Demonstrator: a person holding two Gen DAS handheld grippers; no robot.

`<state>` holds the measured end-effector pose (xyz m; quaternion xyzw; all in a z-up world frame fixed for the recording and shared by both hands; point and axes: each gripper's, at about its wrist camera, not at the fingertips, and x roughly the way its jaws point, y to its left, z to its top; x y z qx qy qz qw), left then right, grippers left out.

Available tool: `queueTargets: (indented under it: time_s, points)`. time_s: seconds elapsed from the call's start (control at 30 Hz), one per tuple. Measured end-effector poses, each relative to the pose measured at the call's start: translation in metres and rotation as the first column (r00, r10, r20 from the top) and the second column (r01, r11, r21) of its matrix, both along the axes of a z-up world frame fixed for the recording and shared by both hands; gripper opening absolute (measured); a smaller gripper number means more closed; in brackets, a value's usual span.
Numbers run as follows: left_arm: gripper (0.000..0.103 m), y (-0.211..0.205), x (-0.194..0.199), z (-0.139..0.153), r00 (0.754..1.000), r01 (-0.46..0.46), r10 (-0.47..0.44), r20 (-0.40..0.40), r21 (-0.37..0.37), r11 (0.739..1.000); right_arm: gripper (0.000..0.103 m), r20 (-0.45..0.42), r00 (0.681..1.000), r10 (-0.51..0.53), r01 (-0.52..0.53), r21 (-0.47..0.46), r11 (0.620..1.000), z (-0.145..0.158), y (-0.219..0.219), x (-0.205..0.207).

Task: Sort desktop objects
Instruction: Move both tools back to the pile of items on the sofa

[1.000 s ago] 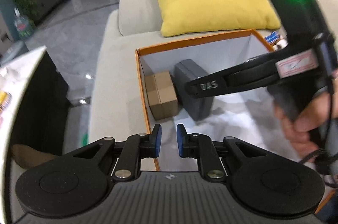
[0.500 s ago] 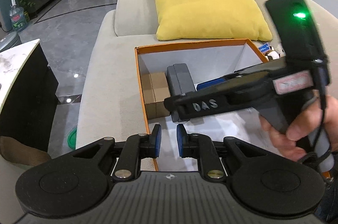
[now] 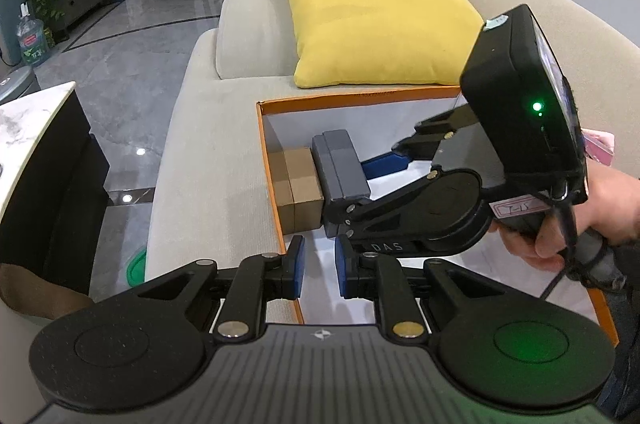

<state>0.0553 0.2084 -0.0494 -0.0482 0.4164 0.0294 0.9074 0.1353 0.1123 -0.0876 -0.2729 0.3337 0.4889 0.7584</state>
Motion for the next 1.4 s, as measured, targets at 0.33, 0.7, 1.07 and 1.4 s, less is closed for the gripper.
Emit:
queueTargets:
  time_s: [0.33, 0.7, 1.07, 1.4]
  points:
    - [0.025, -0.003, 0.005, 0.005, 1.0, -0.022, 0.022, -0.02, 0.01, 1.0, 0.062, 0.037, 0.999, -0.005, 0.006, -0.022, 1.0, 0.006, -0.001, -0.004]
    - [0.025, -0.066, 0.006, 0.05, 0.997, 0.043, -0.045, 0.056, 0.034, 0.998, 0.063, 0.005, 0.982, -0.189, 0.185, 0.193, 0.964, 0.077, -0.126, -0.019]
    - [0.025, -0.199, 0.05, 0.053, 0.951, 0.3, -0.3, 0.076, 0.011, 0.954, 0.057, 0.013, 0.868, -0.497, 0.494, 0.095, 0.864, 0.089, -0.29, 0.012]
    - [0.061, -0.27, 0.104, 0.027, 0.954, 0.301, -0.299, 0.033, -0.099, 0.949, 0.057, -0.015, 0.81, -0.586, 0.586, -0.017, 0.81, 0.089, -0.363, 0.068]
